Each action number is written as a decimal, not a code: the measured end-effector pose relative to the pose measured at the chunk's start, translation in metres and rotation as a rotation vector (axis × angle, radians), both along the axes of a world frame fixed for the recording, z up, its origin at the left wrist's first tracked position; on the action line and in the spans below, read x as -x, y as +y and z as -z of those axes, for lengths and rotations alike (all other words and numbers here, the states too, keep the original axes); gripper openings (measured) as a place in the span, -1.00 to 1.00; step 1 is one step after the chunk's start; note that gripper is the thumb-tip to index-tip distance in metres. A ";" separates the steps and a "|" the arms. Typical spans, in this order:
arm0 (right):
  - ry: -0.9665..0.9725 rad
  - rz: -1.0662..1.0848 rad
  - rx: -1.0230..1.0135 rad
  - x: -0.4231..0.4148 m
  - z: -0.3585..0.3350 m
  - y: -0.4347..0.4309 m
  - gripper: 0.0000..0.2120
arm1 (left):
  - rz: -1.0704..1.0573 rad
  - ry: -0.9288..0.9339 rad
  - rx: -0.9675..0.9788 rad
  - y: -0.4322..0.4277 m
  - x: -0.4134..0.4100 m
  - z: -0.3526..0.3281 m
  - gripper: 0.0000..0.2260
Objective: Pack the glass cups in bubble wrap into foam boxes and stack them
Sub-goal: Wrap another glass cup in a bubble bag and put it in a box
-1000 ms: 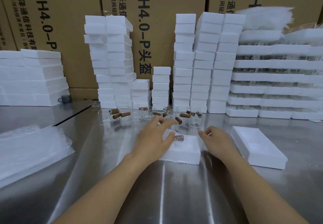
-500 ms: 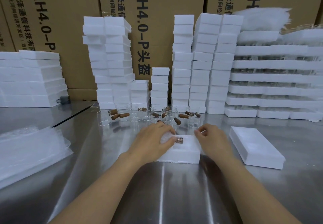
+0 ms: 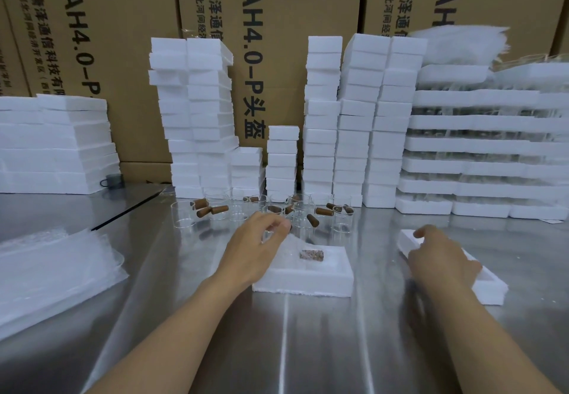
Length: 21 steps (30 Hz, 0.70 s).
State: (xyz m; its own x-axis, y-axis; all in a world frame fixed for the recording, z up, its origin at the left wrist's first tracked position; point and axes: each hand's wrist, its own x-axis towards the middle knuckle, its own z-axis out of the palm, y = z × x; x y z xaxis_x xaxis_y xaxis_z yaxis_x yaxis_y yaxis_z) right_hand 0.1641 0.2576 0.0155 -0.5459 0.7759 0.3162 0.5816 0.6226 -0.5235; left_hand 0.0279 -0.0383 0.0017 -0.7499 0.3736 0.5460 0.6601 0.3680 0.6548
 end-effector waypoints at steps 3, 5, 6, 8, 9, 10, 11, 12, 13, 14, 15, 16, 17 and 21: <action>0.352 -0.232 0.012 0.007 -0.010 -0.007 -0.58 | -0.006 0.017 -0.048 0.002 -0.002 -0.006 -0.76; 0.601 -0.398 0.104 0.012 -0.023 -0.023 -0.53 | -0.002 0.024 -0.090 0.003 -0.005 -0.010 -0.81; 0.694 -0.454 0.193 0.014 -0.029 -0.033 -0.51 | 0.002 0.022 -0.105 0.004 -0.007 -0.011 -0.78; 0.822 -0.574 0.491 0.016 -0.041 -0.051 -0.52 | 0.018 0.003 -0.131 0.006 -0.011 -0.015 -0.63; 0.869 -0.660 0.676 0.018 -0.044 -0.059 -0.55 | 0.033 -0.019 -0.147 0.006 -0.013 -0.017 -0.56; 0.908 -0.756 0.857 0.019 -0.046 -0.066 -0.58 | 0.056 -0.045 -0.167 0.006 -0.016 -0.019 -0.53; 0.938 -0.850 1.014 0.019 -0.047 -0.073 -0.60 | 0.085 -0.078 -0.187 0.007 -0.018 -0.022 -0.49; 0.965 -0.923 1.136 0.018 -0.046 -0.079 -0.60 | 0.115 -0.116 -0.208 0.007 -0.020 -0.024 -0.46; 0.990 -0.980 1.232 0.018 -0.046 -0.086 -0.60 | 0.144 -0.151 -0.229 0.008 -0.021 -0.026 -0.43; 1.007 -1.026 1.305 0.019 -0.045 -0.091 -0.60 | 0.168 -0.177 -0.251 0.009 -0.022 -0.027 -0.42; 1.013 -1.065 1.366 0.020 -0.043 -0.096 -0.61 | 0.188 -0.194 -0.273 0.010 -0.022 -0.027 -0.42; 1.005 -1.093 1.418 0.021 -0.042 -0.101 -0.61 | 0.204 -0.208 -0.299 0.010 -0.022 -0.028 -0.42; 0.984 -1.113 1.454 0.021 -0.041 -0.104 -0.58 | 0.216 -0.223 -0.329 0.010 -0.022 -0.030 -0.41; 0.871 -1.068 1.472 0.019 -0.043 -0.104 -0.68 | 0.235 -0.300 -0.424 0.000 -0.017 -0.036 -0.34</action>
